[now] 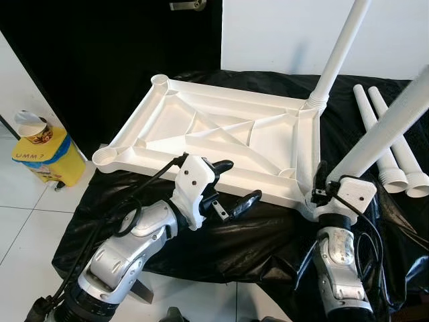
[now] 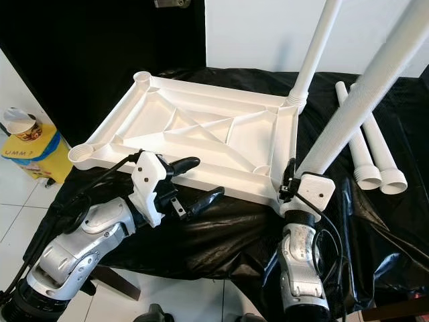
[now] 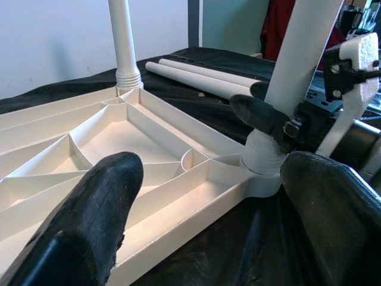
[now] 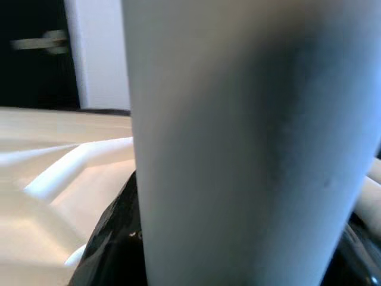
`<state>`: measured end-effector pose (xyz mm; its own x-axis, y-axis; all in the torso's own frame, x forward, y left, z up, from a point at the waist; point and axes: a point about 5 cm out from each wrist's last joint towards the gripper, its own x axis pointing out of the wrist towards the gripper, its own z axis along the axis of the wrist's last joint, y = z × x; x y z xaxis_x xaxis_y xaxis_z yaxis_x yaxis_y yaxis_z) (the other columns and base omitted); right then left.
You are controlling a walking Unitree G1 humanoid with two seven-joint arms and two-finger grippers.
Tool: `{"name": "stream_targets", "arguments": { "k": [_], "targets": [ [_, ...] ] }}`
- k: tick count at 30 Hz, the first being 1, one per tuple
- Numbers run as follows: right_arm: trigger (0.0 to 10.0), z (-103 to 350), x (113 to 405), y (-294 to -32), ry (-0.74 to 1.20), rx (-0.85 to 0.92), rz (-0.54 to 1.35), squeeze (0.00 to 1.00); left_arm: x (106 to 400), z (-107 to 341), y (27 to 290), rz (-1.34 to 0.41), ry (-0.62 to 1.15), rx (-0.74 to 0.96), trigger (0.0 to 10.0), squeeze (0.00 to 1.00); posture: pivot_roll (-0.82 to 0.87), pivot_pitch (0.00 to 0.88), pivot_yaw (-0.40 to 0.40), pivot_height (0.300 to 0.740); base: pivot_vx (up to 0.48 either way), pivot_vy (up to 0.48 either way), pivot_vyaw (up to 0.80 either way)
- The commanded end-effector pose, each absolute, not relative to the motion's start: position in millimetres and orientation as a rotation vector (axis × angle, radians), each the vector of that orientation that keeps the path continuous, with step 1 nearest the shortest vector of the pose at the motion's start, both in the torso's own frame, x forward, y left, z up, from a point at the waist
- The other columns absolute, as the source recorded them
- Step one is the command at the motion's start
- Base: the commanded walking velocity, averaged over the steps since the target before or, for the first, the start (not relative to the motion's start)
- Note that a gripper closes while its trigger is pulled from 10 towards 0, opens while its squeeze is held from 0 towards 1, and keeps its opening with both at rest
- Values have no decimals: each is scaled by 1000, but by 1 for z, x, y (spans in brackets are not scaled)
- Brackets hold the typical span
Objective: Building children table
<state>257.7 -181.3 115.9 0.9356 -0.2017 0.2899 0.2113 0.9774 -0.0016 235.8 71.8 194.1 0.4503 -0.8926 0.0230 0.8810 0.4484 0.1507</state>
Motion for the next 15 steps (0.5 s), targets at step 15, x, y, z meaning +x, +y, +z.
{"name": "stream_targets", "arguments": {
  "k": [15],
  "targets": [
    [10000,85,249,-199,-138,15,181,0,233,194,72,-1209,-95,152,10000,0,19,72,41,740,0,0,0]
  ]
}}
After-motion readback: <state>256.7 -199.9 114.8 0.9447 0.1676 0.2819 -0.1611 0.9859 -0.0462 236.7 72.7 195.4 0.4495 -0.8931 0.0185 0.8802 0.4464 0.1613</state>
